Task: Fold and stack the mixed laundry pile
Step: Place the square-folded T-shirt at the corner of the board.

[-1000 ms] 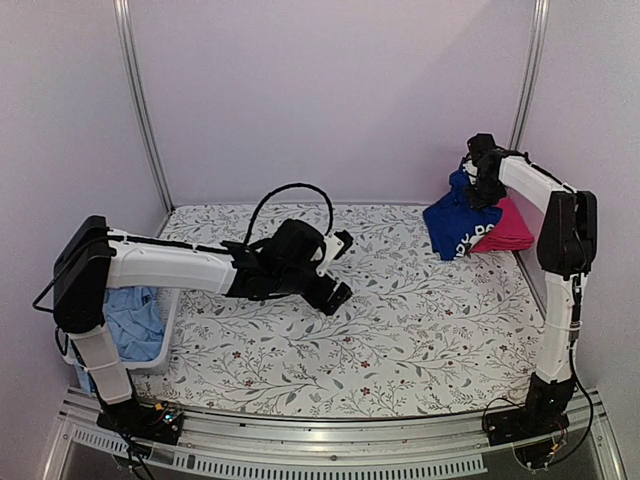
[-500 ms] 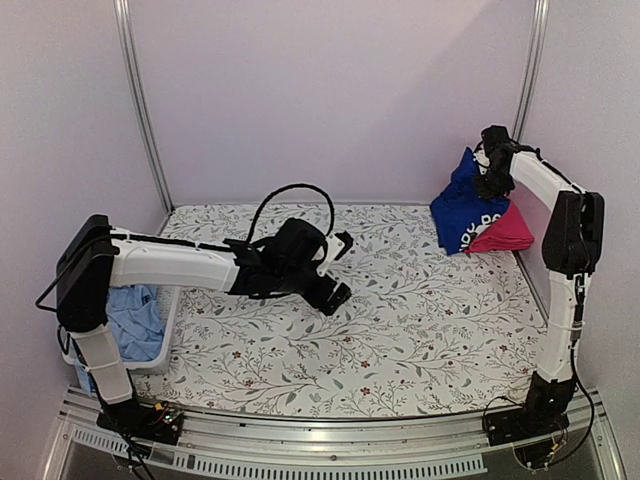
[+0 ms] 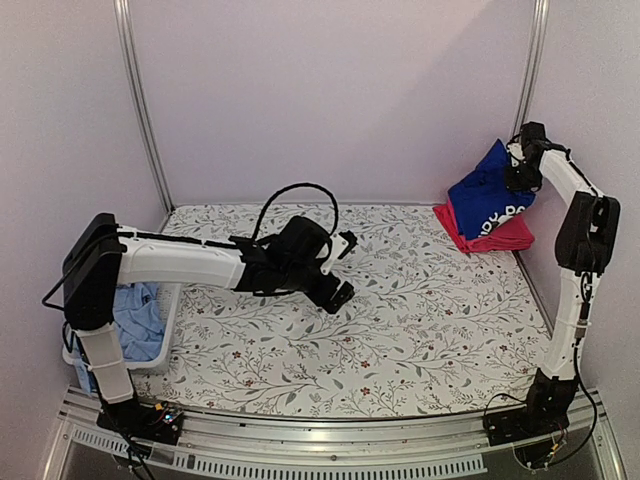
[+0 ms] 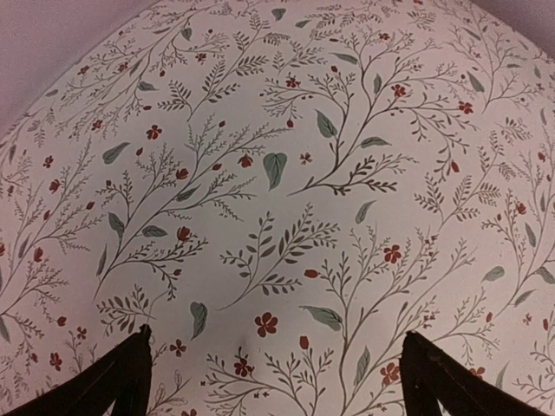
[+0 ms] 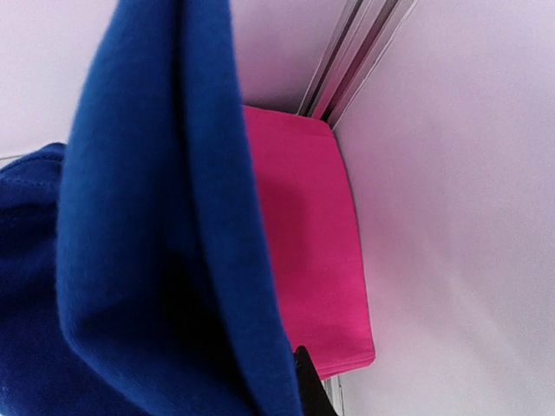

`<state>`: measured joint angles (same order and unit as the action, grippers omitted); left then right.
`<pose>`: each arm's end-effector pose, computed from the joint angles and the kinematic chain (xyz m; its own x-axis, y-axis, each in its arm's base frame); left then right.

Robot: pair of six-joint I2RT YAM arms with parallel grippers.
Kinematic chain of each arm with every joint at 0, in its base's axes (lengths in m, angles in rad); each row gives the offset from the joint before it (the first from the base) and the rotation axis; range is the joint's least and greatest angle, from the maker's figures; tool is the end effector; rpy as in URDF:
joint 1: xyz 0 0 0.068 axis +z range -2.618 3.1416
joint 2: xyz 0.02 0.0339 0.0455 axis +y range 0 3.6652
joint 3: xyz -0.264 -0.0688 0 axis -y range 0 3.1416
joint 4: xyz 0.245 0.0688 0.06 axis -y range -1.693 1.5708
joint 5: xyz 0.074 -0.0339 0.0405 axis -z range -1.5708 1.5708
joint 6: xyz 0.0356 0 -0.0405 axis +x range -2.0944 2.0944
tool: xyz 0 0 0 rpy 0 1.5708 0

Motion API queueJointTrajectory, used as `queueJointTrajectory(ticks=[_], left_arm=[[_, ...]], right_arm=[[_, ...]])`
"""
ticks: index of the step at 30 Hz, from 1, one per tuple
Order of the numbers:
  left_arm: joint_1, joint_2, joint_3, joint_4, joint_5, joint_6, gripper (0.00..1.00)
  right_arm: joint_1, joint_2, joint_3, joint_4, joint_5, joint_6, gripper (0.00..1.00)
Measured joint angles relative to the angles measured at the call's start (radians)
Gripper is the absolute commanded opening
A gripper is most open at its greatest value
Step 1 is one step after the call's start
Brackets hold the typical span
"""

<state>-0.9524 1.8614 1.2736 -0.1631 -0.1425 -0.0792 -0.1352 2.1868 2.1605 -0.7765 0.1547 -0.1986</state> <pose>0.2433 -0.3333 0.2060 -0.4534 0.5021 -0.7364 0.7127 0.7004 0.0388 0.4896 -0.0721 0.3040 -0.7459 -0.0953 -0.6592 0.0939 0.9648 -0.2457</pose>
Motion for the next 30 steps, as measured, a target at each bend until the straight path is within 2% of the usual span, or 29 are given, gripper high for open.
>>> queueJointTrajectory(ticks=[6, 10, 16, 20, 30], left_arm=[[0.0, 0.009, 0.016, -0.011, 0.004, 0.0, 1.0], [0.0, 0.014, 0.022, -0.026, 0.004, 0.0, 1.0], [0.0, 0.024, 0.036, -0.045, 0.005, 0.0, 1.0], [0.003, 0.044, 0.062, -0.051, 0.014, 0.0, 1.0], [0.006, 0.081, 0.099, -0.061, 0.048, 0.0, 1.0]], right_arm=[[-0.042, 0.084, 0.055, 0.021, -0.13, 0.003, 0.05], [-0.071, 0.168, 0.063, 0.025, -0.203, 0.014, 0.13], [-0.126, 0.246, 0.113, 0.017, -0.24, 0.039, 0.55], [-0.156, 0.25, 0.156, 0.019, -0.232, 0.067, 0.68], [-0.164, 0.241, 0.17, 0.029, -0.202, 0.111, 0.7]])
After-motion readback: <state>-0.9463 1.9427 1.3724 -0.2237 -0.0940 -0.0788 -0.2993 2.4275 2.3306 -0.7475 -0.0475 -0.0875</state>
